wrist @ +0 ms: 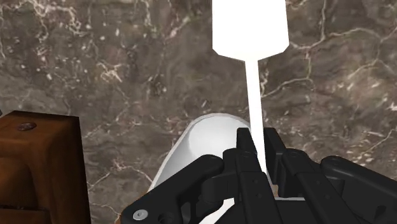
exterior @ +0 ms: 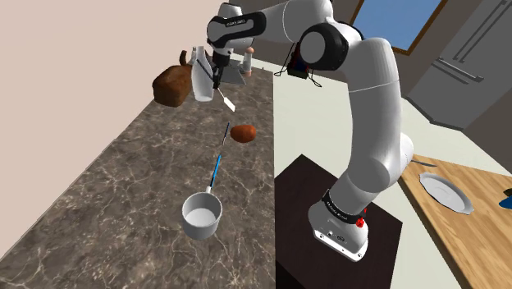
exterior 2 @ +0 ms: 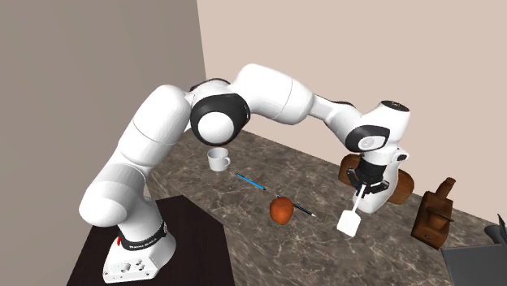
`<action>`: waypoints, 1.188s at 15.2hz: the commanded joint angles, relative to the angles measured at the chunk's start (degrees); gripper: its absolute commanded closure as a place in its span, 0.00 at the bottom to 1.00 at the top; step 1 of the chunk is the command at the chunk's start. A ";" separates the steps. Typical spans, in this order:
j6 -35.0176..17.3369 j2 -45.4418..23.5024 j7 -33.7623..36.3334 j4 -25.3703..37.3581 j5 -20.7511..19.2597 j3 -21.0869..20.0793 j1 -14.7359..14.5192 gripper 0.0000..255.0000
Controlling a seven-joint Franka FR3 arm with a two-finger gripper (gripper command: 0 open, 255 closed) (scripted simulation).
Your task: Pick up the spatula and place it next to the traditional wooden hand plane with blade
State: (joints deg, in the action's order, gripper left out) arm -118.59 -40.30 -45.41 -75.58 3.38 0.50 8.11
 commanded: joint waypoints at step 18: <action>-8.69 -6.19 -0.51 -2.53 0.26 -0.15 0.06 1.00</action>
State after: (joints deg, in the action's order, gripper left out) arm -127.29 -46.35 -45.91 -78.28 3.65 0.34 8.17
